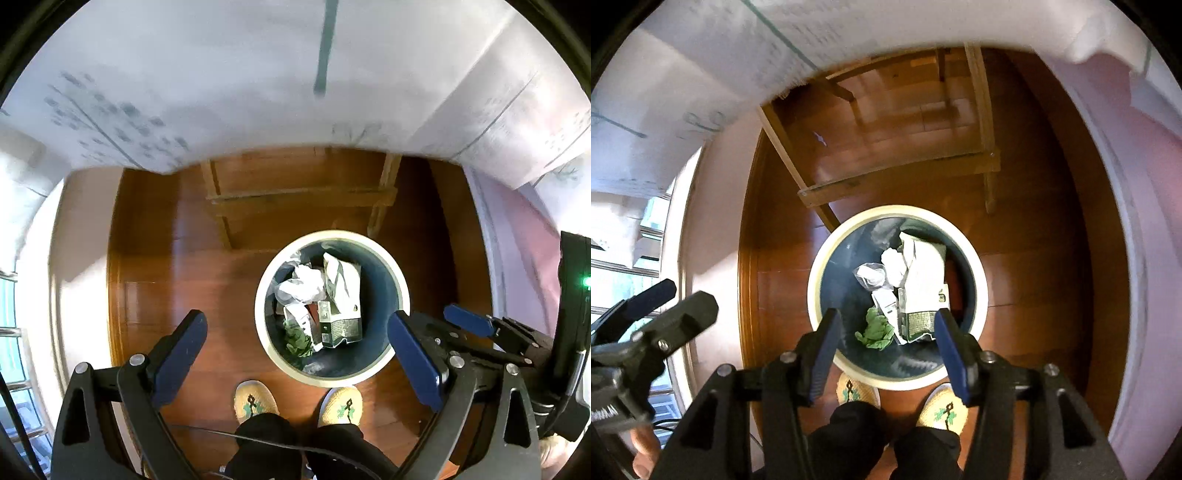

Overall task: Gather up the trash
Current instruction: 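Raise both tools from the bin back toward the table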

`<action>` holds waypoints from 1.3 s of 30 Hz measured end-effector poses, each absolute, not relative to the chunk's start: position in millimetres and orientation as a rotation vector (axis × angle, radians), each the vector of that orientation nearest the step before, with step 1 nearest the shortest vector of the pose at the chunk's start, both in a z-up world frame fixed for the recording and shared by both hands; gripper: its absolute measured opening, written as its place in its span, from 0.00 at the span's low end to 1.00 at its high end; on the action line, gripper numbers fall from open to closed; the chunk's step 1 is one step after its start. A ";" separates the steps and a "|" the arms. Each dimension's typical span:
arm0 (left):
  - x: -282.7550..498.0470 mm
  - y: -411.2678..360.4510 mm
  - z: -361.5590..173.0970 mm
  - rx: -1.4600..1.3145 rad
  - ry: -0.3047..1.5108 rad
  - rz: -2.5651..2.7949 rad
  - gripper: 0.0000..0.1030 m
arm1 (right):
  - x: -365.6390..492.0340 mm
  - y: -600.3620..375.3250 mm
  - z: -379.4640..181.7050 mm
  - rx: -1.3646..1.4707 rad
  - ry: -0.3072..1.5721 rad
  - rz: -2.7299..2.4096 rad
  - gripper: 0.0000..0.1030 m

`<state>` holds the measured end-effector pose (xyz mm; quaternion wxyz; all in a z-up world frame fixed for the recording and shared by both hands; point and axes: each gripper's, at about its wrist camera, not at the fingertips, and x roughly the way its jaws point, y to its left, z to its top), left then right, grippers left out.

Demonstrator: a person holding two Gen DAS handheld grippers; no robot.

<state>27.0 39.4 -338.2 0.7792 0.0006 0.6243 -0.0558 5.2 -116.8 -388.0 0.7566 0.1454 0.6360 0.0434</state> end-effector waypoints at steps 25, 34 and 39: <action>27.5 65.7 -16.7 -0.022 1.122 -0.061 0.94 | 10.8 -113.3 -92.6 0.217 1.263 0.054 0.52; 21.0 67.4 76.2 -0.048 0.988 -0.030 0.94 | 9.9 -107.7 11.3 0.204 1.070 0.122 0.52; 7.5 63.1 97.2 -0.031 0.944 0.011 0.94 | -1.2 -99.5 53.1 0.164 0.971 0.131 0.52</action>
